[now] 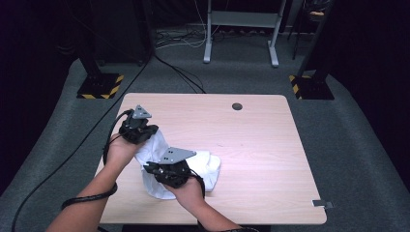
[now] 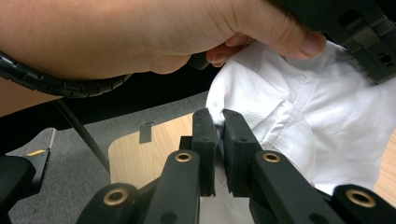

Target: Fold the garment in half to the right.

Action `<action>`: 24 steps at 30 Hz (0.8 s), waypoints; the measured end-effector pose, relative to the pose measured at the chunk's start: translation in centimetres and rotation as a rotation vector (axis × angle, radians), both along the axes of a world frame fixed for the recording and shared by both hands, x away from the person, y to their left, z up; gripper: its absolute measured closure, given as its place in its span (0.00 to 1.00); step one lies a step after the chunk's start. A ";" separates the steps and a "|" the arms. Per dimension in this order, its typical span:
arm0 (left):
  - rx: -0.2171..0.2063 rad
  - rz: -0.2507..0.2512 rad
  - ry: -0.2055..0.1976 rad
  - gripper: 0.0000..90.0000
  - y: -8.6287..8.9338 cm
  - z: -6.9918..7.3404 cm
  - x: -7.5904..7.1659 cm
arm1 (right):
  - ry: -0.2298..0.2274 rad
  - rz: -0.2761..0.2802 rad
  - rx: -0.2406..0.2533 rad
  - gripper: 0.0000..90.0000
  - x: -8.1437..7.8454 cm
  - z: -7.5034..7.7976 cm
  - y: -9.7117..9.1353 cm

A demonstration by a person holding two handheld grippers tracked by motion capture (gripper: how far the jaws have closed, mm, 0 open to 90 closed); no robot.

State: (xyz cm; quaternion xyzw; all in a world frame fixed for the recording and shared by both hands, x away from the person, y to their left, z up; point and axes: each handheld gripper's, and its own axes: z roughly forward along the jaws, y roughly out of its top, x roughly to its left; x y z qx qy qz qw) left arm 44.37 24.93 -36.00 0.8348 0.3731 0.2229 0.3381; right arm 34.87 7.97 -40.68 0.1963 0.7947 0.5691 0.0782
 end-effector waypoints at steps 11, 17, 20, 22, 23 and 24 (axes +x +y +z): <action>-0.017 0.014 0.005 0.97 1.4 0.1 -0.1 | -0.006 0.007 -0.002 0.94 0.0 0.5 0.1; -0.040 0.040 0.011 0.97 3.5 1.0 -0.6 | -0.014 0.036 0.000 0.94 0.2 1.2 1.4; -0.033 0.053 0.012 0.97 4.5 1.6 -0.9 | -0.022 0.055 -0.001 0.94 0.1 1.6 2.3; -0.019 0.057 0.015 0.97 4.8 2.0 -1.0 | -0.025 0.066 0.001 0.94 0.1 1.8 2.8; -0.022 0.062 0.018 0.97 4.9 2.2 -1.0 | -0.029 0.069 0.006 0.94 0.0 1.9 3.0; -0.020 0.062 0.021 0.97 4.8 2.4 -1.0 | -0.033 0.070 0.011 0.94 0.0 2.0 3.0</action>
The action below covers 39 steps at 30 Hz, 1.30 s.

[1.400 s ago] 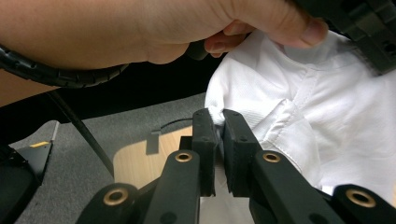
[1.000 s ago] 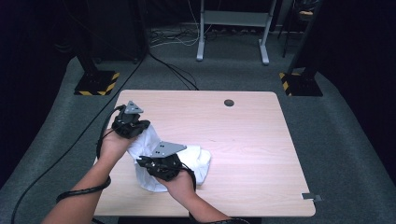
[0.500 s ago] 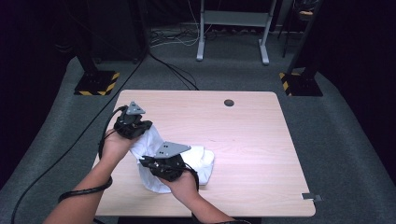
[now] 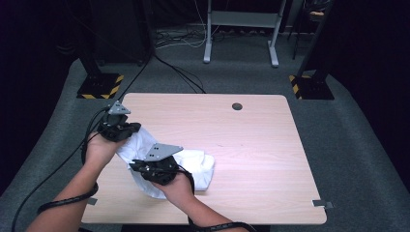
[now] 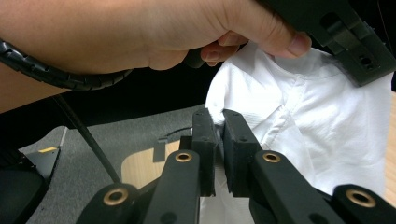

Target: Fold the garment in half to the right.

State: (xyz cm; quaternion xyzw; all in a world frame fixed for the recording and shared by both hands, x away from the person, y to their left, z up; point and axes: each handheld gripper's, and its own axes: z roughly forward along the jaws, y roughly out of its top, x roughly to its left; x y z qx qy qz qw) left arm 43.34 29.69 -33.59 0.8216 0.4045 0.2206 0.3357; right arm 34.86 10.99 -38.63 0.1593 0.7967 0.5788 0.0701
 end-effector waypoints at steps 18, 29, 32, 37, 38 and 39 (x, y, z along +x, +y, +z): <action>0.065 -0.072 0.051 0.97 -9.0 -3.0 2.2 | 0.080 -0.098 0.025 0.94 0.4 -3.1 -6.3; 0.009 -0.086 0.059 0.97 -10.0 -3.7 2.4 | 0.080 -0.125 0.033 0.94 0.0 -3.4 -8.0; 0.013 -0.091 0.060 0.97 -10.3 -3.9 2.4 | 0.082 -0.130 0.032 0.94 0.0 -3.5 -8.3; 0.014 -0.100 0.055 0.97 -10.8 -4.1 2.3 | 0.078 -0.137 0.026 0.94 -0.2 -3.6 -8.6; 0.015 -0.103 0.055 0.97 -10.9 -4.2 2.3 | 0.079 -0.139 0.024 0.94 -0.2 -3.7 -8.6; 0.019 -0.106 0.054 0.97 -11.0 -4.2 2.3 | 0.078 -0.140 0.023 0.94 -0.2 -3.8 -8.7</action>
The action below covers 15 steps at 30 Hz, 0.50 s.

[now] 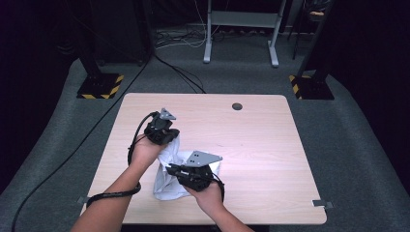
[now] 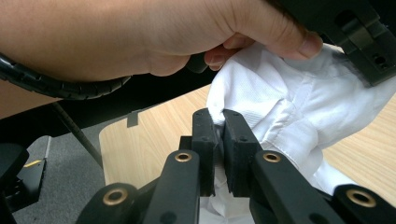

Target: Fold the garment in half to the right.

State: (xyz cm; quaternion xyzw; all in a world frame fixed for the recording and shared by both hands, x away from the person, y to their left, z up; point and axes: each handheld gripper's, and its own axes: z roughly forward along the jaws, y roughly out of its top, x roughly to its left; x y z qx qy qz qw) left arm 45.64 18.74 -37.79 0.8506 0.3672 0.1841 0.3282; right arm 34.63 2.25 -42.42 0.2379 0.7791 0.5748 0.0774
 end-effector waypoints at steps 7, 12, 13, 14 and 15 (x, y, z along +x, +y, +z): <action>-0.009 -0.008 -0.008 0.97 -0.7 -0.4 -0.1 | -0.010 -0.014 -0.013 0.94 -0.2 -0.3 -0.5; -0.009 -0.011 -0.007 0.97 -0.9 -0.5 0.0 | -0.012 -0.027 -0.014 0.94 -0.4 -0.4 -0.9; -0.007 -0.013 -0.005 0.97 -1.0 -0.6 0.0 | -0.012 -0.029 -0.013 0.94 -0.4 -0.5 -1.0; -0.009 -0.014 -0.005 0.97 -1.1 -0.6 0.1 | -0.010 -0.031 -0.014 0.94 -0.4 -0.5 -1.1; -0.008 -0.016 -0.005 0.97 -1.2 -0.7 0.1 | -0.010 -0.033 -0.014 0.94 -0.4 -0.6 -1.2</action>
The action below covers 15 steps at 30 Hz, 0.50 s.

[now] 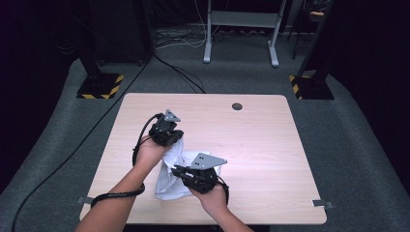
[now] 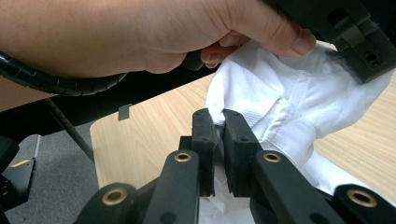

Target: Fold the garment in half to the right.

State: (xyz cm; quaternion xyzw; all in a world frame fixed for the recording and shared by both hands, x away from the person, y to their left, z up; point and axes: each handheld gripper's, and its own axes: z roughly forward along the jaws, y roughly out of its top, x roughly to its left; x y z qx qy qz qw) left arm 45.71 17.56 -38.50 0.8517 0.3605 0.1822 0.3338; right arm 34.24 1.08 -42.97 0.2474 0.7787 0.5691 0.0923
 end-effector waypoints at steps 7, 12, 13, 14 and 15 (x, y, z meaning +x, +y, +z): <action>-0.009 -0.010 0.003 0.97 -0.9 -0.8 0.1 | 0.009 -0.013 -0.003 0.94 -0.1 -0.5 -0.5; -0.015 -0.016 0.005 0.97 -1.3 -1.2 0.2 | 0.013 -0.023 -0.009 0.94 -0.1 -0.8 -0.9; -0.010 -0.023 0.005 0.97 -1.4 -1.3 0.2 | 0.014 -0.026 -0.013 0.94 -0.2 -0.8 -1.0; -0.008 -0.025 0.005 0.97 -1.6 -1.3 0.2 | 0.011 -0.028 -0.017 0.94 -0.2 -0.9 -1.0; -0.009 -0.028 0.006 0.97 -1.7 -1.4 0.2 | 0.011 -0.029 -0.021 0.94 -0.3 -0.9 -1.1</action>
